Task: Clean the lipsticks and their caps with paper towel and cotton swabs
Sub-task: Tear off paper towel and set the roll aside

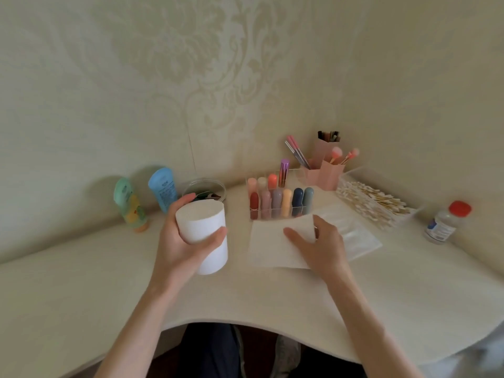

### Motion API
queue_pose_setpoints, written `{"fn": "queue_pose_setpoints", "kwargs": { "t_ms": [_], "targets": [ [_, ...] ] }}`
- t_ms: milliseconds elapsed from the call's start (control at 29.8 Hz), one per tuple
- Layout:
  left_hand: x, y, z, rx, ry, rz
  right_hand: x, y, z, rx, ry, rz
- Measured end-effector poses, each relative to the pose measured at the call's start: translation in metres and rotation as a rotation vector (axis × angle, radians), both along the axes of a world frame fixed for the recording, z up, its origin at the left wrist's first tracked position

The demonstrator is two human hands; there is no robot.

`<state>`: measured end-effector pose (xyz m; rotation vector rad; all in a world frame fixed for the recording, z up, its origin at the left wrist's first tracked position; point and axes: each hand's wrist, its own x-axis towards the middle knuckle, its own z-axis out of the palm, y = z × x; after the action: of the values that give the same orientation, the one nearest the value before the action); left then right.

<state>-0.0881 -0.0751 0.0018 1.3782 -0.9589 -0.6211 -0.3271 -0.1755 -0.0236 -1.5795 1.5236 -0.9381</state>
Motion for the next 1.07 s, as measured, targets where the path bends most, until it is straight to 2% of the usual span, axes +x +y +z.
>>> {"fn": "queue_pose_setpoints", "kwargs": {
  "t_ms": [67,134,168,235,335,402,570,804,972,1073],
  "targets": [
    [0.002,0.003,-0.001,-0.028,-0.037,0.001,0.003,0.007,-0.005,-0.096,0.289,0.037],
    [0.005,0.005,-0.001,-0.054,-0.047,0.002,0.005,0.012,-0.01,-0.344,0.556,0.035],
    [0.006,0.005,-0.002,-0.062,-0.047,0.002,0.006,0.013,-0.012,-0.484,0.595,0.043],
    [0.008,0.006,-0.004,-0.075,-0.047,0.003,0.007,0.012,-0.011,-0.617,0.498,0.124],
    [0.012,0.008,-0.006,-0.094,-0.041,0.012,0.012,0.015,-0.011,-0.55,0.458,0.279],
    [0.017,0.01,-0.007,-0.104,-0.041,0.029,0.012,0.017,-0.014,-0.542,0.497,0.303],
    [0.034,0.024,-0.013,-0.136,-0.086,0.098,0.024,0.015,-0.008,-0.569,0.422,0.268],
    [0.072,0.052,-0.021,-0.167,-0.089,0.268,0.094,0.023,-0.004,-0.51,0.309,0.471],
    [0.101,0.065,-0.025,-0.152,-0.069,0.329,0.131,0.027,-0.011,-0.502,0.261,0.521],
    [0.109,0.068,-0.028,-0.151,-0.126,0.345,0.145,0.031,-0.013,-0.497,0.248,0.545]
  ]
}}
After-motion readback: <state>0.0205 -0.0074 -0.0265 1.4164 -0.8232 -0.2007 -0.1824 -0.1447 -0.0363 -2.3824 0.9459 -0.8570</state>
